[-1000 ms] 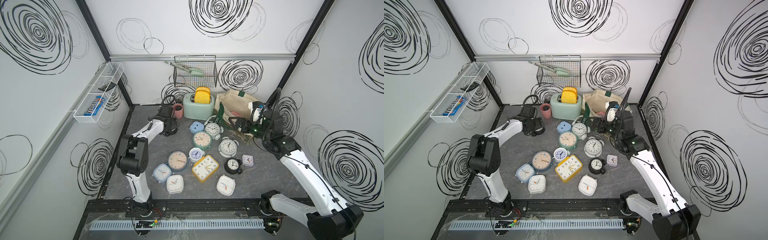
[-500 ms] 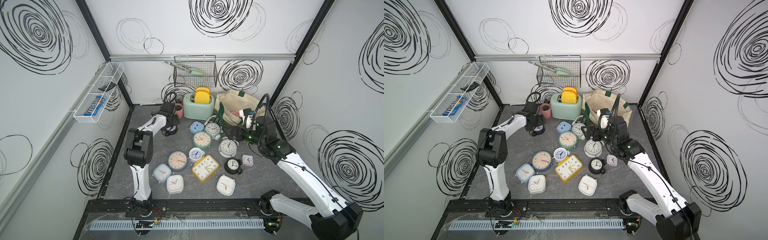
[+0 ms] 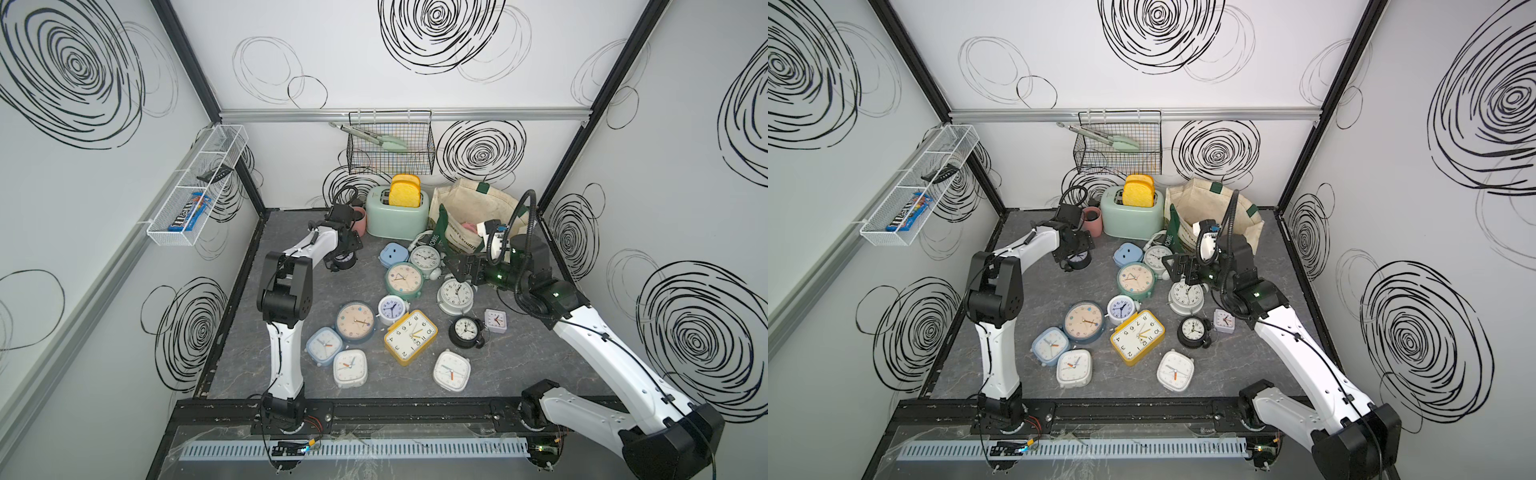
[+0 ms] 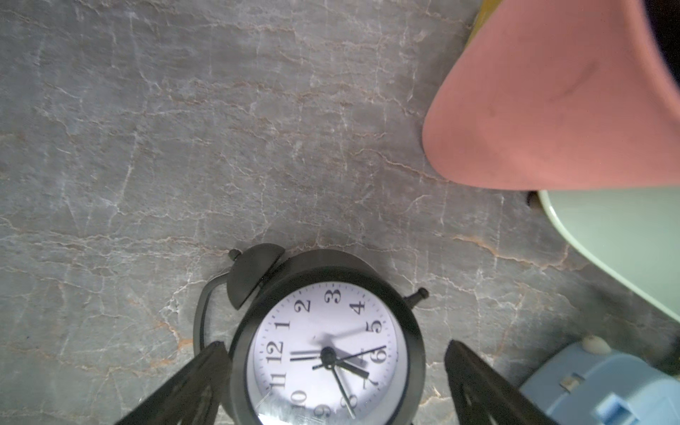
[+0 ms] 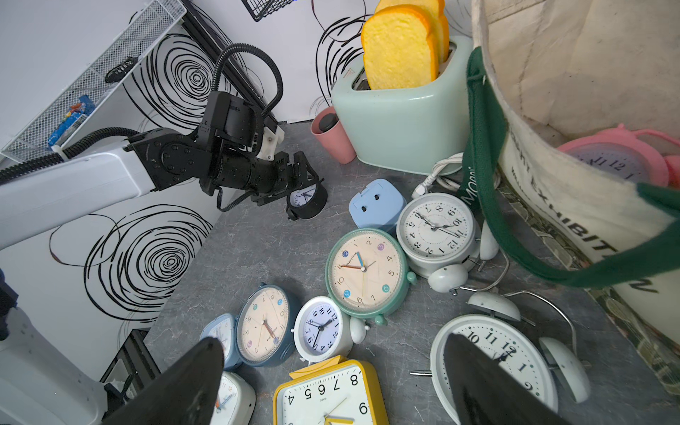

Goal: Put the alarm clock into the canvas bag
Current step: Pick up the alarm from the center of the board.

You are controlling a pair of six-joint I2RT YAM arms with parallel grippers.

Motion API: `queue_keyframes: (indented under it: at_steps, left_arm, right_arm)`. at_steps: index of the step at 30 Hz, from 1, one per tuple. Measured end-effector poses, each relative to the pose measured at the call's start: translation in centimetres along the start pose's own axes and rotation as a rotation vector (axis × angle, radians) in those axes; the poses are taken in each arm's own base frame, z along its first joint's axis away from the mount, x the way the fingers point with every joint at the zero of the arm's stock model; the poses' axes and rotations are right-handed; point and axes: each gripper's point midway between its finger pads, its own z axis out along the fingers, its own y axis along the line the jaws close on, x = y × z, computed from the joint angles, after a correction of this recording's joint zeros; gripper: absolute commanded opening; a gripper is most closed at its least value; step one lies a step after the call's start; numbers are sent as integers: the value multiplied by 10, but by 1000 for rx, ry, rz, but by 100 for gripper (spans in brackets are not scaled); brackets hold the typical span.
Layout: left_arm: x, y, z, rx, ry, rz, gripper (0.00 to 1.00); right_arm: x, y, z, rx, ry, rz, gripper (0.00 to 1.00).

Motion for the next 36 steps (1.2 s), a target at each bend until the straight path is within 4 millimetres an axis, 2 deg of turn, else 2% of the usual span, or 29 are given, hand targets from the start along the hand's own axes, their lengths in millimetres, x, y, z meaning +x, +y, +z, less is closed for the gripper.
queue_keyframes:
  at_steps: [6, 13, 22, 29, 36]
  left_arm:
    - [3, 2, 4, -44, -3, 16, 96]
    - [16, 4, 18, -80, 29, 38, 96]
    - [16, 7, 18, -99, 21, 42, 99]
    - [14, 8, 20, -101, 5, 50, 86]
    - [18, 8, 13, -84, -18, 62, 83]
  right_arm:
    - [2, 0, 1, -4, 4, 1, 97]
    - [8, -1, 3, -11, 18, 4, 97]
    - [11, -2, 5, -19, 20, 5, 97]
    - [9, 0, 1, -23, 8, 1, 97]
    - [7, 1, -2, -25, 0, 1, 97]
